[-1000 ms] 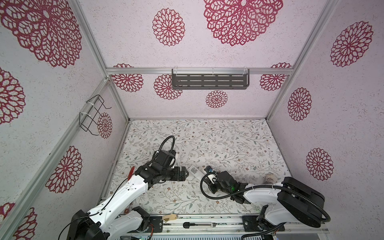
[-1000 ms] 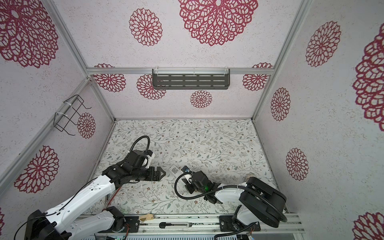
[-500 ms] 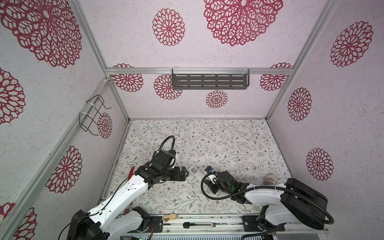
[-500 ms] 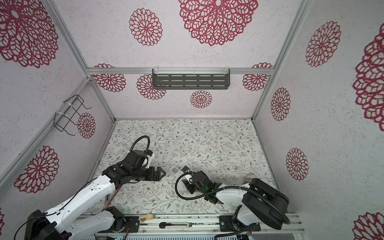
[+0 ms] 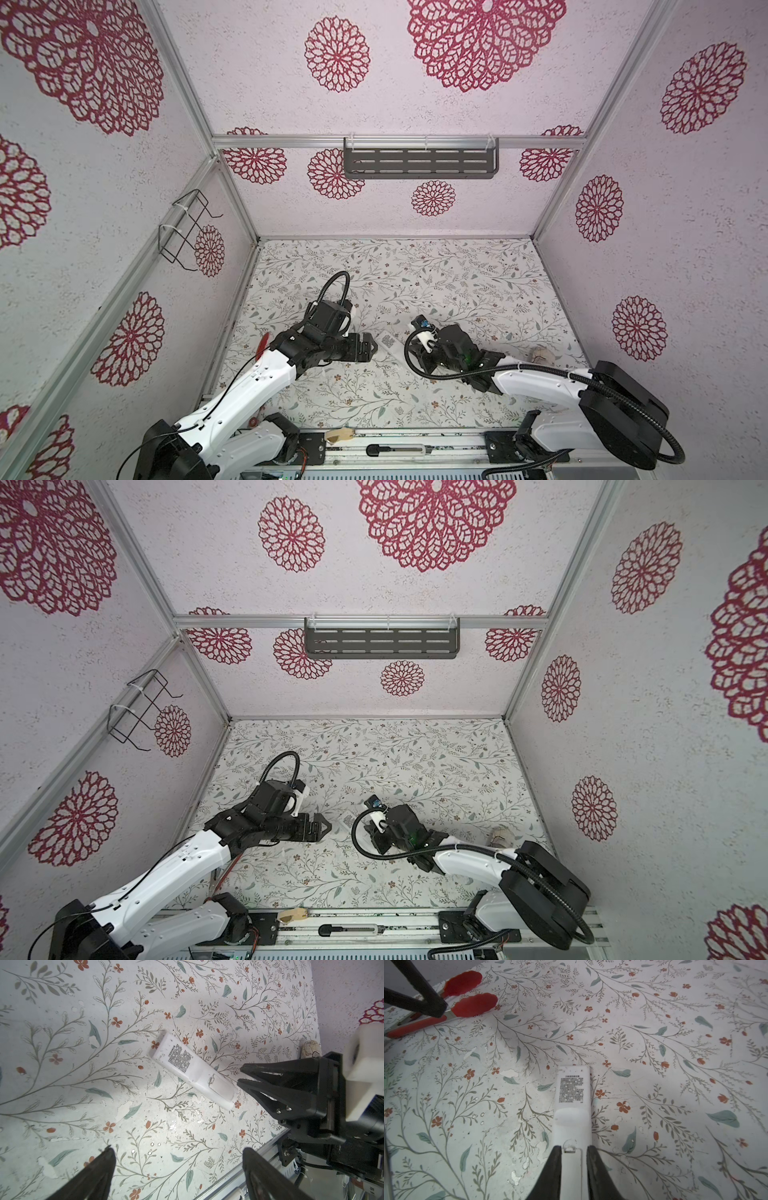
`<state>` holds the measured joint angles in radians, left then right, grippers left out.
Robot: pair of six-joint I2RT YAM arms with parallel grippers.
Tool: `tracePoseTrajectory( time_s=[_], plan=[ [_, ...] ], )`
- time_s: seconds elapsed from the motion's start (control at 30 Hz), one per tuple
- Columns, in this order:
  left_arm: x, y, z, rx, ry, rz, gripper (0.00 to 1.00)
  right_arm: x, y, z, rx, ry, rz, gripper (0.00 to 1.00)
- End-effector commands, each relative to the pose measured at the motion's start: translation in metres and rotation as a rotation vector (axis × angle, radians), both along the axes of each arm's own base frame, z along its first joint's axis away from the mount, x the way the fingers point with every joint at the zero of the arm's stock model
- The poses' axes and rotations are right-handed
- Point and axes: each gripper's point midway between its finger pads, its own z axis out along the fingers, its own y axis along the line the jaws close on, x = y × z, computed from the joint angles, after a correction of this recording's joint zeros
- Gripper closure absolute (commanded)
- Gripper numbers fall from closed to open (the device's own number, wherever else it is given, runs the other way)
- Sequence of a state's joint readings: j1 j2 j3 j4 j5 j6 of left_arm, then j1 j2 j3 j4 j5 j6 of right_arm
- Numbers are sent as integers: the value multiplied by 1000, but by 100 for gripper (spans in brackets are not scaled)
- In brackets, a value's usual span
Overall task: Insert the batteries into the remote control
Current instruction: 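Slide the white cover along the remote over the batteries with the right gripper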
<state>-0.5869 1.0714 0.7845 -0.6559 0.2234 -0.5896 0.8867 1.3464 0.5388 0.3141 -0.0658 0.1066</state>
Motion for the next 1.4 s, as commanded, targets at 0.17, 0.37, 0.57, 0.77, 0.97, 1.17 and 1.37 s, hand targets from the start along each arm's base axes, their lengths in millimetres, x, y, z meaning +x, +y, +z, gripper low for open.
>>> tracePoseTrajectory(
  time_s=[0.17,0.37,0.57,0.77,0.97,1.17,1.37],
  plan=[
    [-1,-4,15,-34,-47,-28,3,-7,9,-29,-49,147,28,87],
    [-1,-4,14,-34,-42,-26,3,-4,-6,-63,-149,211,-52,88],
    [-1,-4,14,-31,-42,-24,3,4,-8,-32,-105,131,-77,74],
    [1,-2,17,-27,-62,-14,3,2,-12,-16,-110,80,-51,40],
    [2,-1,17,-25,-67,-11,3,-9,-12,-35,-169,130,-2,29],
    [2,-1,18,-24,-66,-11,3,-12,-13,-48,-207,134,-8,28],
    [3,-2,18,-29,-68,-9,3,-13,-10,-60,-245,140,1,29]
  ],
)
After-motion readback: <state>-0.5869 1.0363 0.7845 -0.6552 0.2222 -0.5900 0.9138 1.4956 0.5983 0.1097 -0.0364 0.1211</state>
